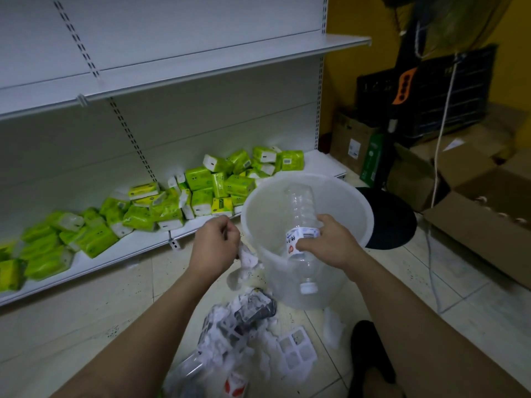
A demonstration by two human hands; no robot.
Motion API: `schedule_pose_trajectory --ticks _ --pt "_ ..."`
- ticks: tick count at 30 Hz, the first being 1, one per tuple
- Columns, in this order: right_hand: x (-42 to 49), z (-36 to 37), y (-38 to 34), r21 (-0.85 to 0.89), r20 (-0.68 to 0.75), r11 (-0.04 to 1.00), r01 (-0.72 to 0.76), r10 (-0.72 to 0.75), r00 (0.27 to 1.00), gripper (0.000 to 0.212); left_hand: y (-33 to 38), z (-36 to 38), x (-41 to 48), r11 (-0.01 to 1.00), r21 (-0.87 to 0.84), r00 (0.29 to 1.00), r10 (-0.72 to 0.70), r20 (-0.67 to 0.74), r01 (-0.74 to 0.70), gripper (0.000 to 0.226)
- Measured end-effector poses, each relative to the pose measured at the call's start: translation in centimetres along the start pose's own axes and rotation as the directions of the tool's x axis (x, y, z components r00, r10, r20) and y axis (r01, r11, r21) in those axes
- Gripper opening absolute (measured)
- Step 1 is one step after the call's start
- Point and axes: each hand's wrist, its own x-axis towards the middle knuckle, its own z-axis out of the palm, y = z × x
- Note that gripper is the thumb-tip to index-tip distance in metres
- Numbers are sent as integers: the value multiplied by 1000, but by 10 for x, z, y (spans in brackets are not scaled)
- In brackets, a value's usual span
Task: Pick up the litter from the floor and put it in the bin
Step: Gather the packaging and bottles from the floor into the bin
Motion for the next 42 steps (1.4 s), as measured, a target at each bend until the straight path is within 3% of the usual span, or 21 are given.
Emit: schedule_pose_trajectory --ticks 6,9,14,17,22,28,34,38,42 --pt "22 -16 10 157 -115 987 -28 47 992 70 27 33 35 991 -76 994 111 2 -110 14" --pt "33 -20 20 187 -158 980 -65 96 983 61 36 55 53 983 -35 984 178 4 -178 10" --pt "51 -18 39 320 -155 932 -169 227 962 60 30 93 73 987 55 989 147 29 -148 6" --pt "55 -15 47 262 -170 948 -179 228 959 70 19 107 69 991 85 992 93 91 -101 8" --pt "51 -11 51 153 -66 969 -193 205 977 75 -7 102 49 979 182 984 59 171 -91 18" --pt "24 11 39 -130 104 991 -27 41 994 67 -29 66 13 943 278 963 114 246 -182 32" --pt "-20 43 23 -356 311 928 111 6 950 59 -59 26 -40 929 334 951 55 305 -161 36" --pt "-46 90 41 -446 428 884 139 74 901 59 -91 21 -76 941 330 929 -58 366 -71 38" --pt "-54 118 81 -602 525 791 105 294 798 66 -132 33 -105 941 339 872 -173 458 9 37"
